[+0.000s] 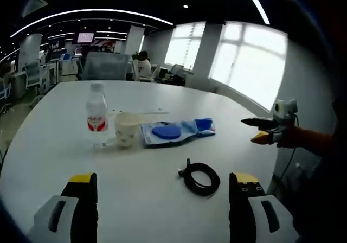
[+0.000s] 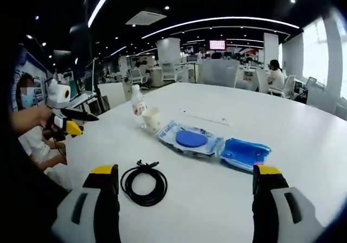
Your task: Arrange the tabletop items into an orderly group along one side of the table until the central work area is clear of visible clutter.
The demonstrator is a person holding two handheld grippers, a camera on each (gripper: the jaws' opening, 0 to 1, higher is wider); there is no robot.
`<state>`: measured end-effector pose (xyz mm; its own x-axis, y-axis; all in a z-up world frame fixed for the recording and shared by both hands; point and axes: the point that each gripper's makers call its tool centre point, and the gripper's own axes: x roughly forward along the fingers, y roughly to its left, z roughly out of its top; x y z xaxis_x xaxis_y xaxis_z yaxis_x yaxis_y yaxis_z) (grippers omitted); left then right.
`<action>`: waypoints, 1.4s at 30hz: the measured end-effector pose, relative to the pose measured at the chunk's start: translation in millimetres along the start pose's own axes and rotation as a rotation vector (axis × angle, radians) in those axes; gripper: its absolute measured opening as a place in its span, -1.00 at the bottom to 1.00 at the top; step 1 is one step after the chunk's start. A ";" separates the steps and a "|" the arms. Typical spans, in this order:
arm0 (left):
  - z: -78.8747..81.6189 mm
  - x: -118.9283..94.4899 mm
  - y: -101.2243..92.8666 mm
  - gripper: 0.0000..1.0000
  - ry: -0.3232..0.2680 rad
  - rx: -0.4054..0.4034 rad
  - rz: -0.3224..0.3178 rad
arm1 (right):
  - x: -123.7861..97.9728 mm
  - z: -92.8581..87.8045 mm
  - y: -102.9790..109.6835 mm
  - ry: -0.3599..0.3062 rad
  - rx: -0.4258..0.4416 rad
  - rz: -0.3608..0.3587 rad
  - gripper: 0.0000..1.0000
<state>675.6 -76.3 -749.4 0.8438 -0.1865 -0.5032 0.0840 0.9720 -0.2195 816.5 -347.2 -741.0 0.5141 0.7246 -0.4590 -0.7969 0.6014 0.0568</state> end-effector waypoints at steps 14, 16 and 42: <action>-21.5 10.9 -10.1 0.88 0.115 0.050 -0.022 | -25.2 -28.0 -30.3 0.050 0.028 -0.058 0.89; -22.0 12.3 -14.0 0.86 0.116 0.050 -0.023 | -23.6 -29.6 -28.5 0.060 0.017 -0.047 0.79; -62.8 81.8 -93.8 0.31 0.251 -0.013 -0.092 | 40.5 -64.2 27.5 0.202 0.007 0.177 0.05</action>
<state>703.5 -191.7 -822.5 0.6753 -0.3052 -0.6715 0.1461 0.9477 -0.2838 795.1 -322.9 -815.0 0.2931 0.7371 -0.6090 -0.8662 0.4743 0.1572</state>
